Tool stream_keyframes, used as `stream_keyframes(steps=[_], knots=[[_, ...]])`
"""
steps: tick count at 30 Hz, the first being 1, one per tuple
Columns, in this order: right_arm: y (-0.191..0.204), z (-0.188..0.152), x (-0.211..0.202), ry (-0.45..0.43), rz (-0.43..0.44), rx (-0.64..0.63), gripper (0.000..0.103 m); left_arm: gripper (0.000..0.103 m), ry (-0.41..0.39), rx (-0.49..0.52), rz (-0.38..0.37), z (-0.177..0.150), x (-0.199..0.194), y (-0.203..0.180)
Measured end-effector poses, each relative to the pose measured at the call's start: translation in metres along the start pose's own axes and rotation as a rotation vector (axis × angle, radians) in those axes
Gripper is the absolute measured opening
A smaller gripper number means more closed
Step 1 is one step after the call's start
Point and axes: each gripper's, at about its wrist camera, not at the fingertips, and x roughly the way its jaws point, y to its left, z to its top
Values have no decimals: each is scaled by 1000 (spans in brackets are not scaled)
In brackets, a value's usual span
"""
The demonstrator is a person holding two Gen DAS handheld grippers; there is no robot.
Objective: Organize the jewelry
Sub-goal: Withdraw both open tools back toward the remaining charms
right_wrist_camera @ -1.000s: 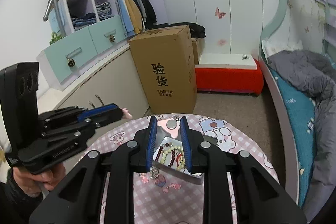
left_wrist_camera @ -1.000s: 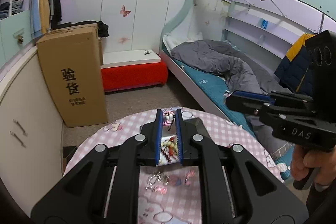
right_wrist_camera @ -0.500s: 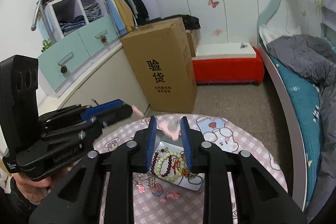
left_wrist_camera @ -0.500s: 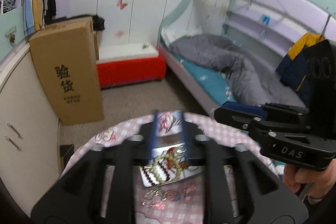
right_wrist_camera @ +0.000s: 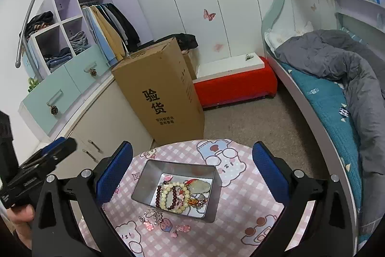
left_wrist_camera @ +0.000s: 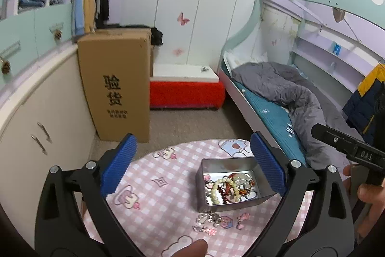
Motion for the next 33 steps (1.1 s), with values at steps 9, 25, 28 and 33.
stream_keyframes(steps=[9,25,28,33], knots=[[14,3,-20,-41,-17,-34,96,95,-75,26,50,0,-42,3],[44,-1,-60,-133,-33,-122,96,95,-122,0,82,-10,-88,10],[47,-5,-67,-151,-41,-134,96,95,-121,5,90,-17,-94,10],[50,-18,-80,-168,-55,-158,96,95,-104,17,90,-33,-101,10]])
